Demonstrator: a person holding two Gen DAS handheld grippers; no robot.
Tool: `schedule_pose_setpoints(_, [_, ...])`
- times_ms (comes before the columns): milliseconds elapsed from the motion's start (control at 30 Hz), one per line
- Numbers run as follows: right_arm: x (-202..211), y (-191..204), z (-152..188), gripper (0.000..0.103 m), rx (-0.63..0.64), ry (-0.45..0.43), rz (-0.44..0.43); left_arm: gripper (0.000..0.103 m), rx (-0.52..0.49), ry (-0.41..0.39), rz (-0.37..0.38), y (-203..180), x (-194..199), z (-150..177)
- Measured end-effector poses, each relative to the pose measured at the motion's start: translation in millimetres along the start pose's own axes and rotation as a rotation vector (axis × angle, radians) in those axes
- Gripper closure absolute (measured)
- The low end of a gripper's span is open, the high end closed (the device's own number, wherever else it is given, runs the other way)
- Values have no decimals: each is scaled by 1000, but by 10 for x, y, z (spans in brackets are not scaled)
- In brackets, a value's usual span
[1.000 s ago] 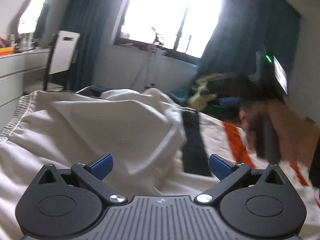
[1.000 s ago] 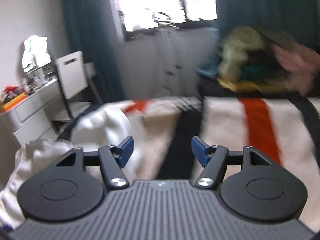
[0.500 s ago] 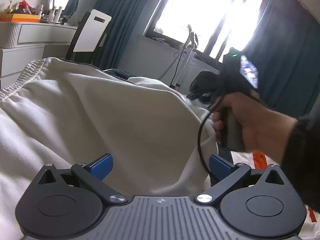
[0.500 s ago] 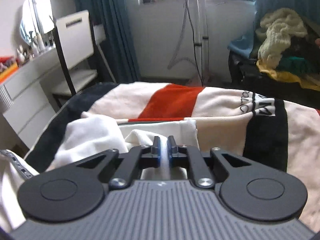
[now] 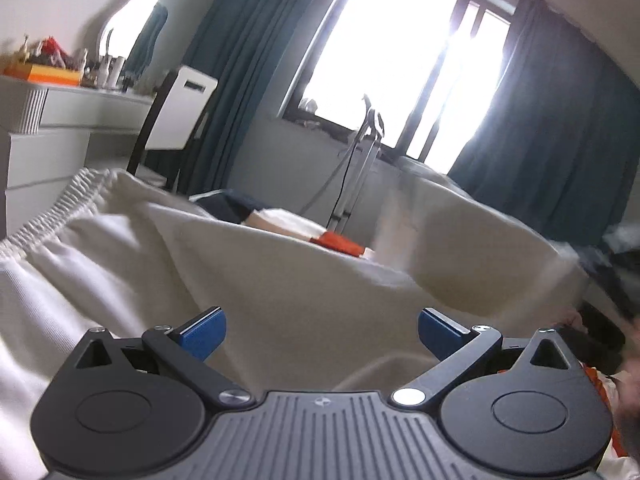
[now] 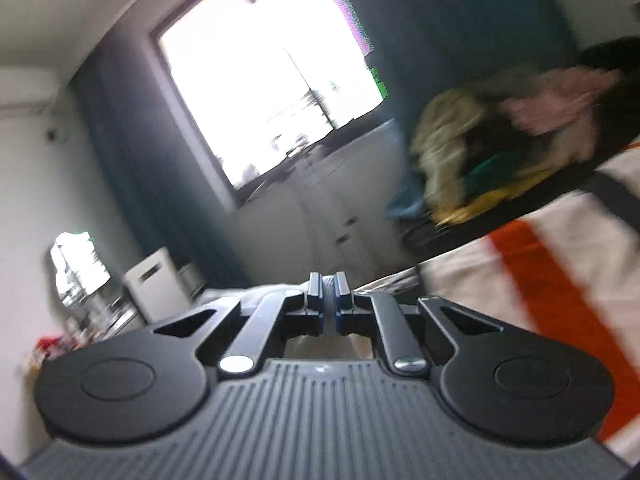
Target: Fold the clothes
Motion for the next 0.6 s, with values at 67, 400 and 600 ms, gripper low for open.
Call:
schedule_pose_setpoints(67, [458, -157, 47, 96, 9, -28, 64, 0, -14, -8, 6, -30, 75, -6])
schedule_pose_setpoints(400, [1545, -238, 607, 96, 125, 151, 105, 0, -180, 24, 80, -416, 432, 276])
schedule_pose_setpoints(600, [2113, -158, 357, 95, 129, 130, 105, 0, -313, 10, 120, -686, 755, 506])
Point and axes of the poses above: each gripper's, at about its wrist camera, not at the fingertips, and x roughly against the way its jaws point, y to its left, z to its underside, the point moved 10 cm from there along -x, roughly the way its jaws point, and after that the axes turned 13 degrees about -z, right-handed, at the moved point
